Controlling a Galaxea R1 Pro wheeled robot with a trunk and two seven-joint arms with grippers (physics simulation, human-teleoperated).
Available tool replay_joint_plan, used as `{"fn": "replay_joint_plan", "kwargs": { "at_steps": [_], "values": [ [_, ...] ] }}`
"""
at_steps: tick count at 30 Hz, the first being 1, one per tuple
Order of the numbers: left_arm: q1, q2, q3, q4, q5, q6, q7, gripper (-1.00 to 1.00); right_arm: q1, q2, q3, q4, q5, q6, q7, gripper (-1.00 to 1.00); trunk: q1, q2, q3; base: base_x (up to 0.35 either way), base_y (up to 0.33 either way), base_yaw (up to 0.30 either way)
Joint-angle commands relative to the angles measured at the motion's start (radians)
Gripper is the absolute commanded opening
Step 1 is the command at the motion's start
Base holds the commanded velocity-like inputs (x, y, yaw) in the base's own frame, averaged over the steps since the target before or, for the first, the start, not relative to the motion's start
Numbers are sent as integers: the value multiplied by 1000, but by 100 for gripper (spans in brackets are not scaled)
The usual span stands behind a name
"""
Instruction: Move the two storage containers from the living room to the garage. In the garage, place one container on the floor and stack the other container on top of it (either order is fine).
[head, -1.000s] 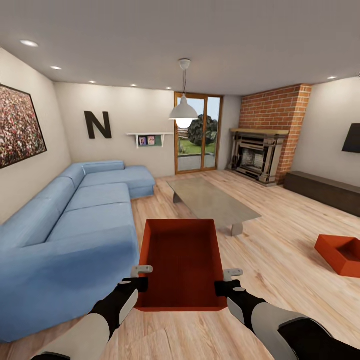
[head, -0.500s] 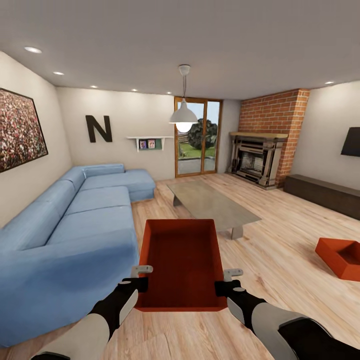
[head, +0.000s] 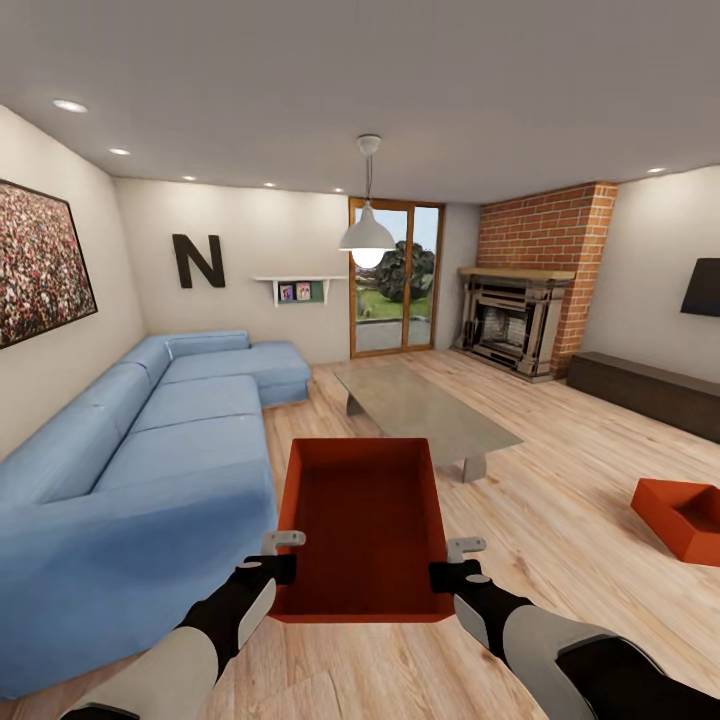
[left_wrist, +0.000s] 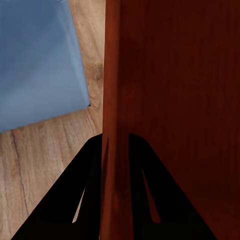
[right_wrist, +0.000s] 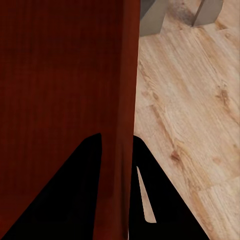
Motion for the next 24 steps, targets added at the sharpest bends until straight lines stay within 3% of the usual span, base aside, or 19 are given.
{"fn": "replay_joint_plan", "kwargs": {
  "at_steps": [1,11,24],
  "values": [
    [-1,2,38,-17,10,6,13,-100,0,1,-19,3,-9,-3,-1,-100,0,-1,-2,0,0,0],
    [-1,2,38,-17,10,6,13,-100,0,-1,-19,2,-34,-2,-1,-100,0,-1,-2,0,0,0],
    [-1,2,38,-17,10,6,13,-100,0,-3,-19,2,-36,-1,-1,-100,0,-1,-2,0,0,0]
  ]
}}
